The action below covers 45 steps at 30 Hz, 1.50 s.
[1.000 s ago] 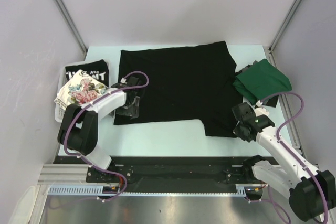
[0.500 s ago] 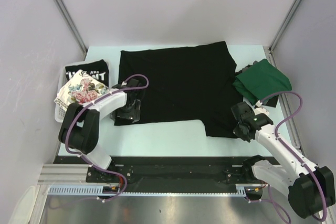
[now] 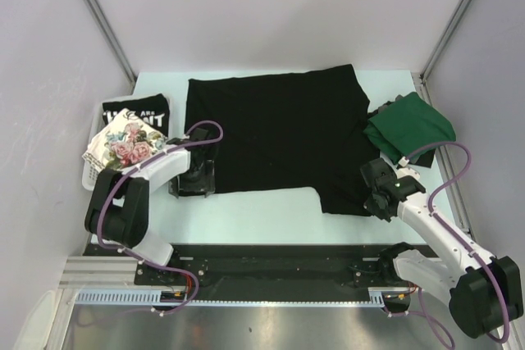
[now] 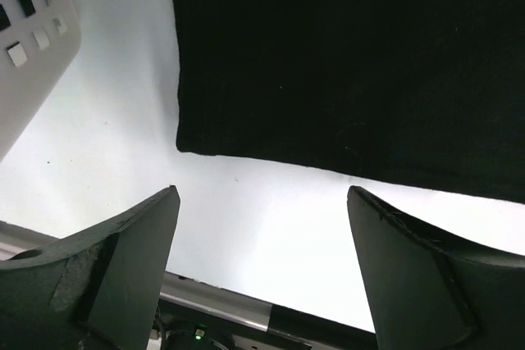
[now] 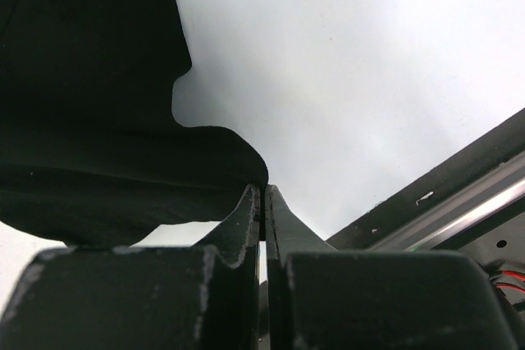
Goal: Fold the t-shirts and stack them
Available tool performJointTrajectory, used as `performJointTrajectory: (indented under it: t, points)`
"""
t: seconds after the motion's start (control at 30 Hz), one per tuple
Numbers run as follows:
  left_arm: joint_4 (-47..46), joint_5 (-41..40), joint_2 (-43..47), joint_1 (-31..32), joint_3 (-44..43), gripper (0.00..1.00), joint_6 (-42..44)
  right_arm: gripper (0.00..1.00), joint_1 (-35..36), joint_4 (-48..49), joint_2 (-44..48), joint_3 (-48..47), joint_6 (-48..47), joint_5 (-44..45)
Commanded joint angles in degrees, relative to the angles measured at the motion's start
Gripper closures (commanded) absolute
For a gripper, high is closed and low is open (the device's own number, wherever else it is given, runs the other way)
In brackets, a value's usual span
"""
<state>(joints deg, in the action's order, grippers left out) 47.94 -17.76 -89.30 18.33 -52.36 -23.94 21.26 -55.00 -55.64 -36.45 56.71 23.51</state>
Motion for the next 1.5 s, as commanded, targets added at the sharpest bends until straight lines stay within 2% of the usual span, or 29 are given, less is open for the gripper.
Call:
performJointTrajectory:
  t: [0.0, 0.3, 0.6, 1.47]
  points:
    - [-2.50, 0.97, 4.13, -2.68, 0.76, 0.11, -0.23, 1.00, -0.16, -0.98, -0.52, -2.05, -0.63, 1.81]
    - [-4.61, 3.95, 3.96, -6.99, 1.90, 0.11, -0.13, 1.00, -0.34, -0.63, -1.05, -2.05, -1.34, 1.28]
    - [-6.46, 5.72, 1.58, -7.34, 2.87, 0.16, -1.72, 1.00, -0.69, -0.37, -2.11, -2.05, -1.86, 0.66]
    - [-7.51, 1.85, 1.76, -9.71, 2.61, 0.14, -1.28, 1.00, -3.68, 1.13, -4.74, -2.05, -4.15, -1.97]
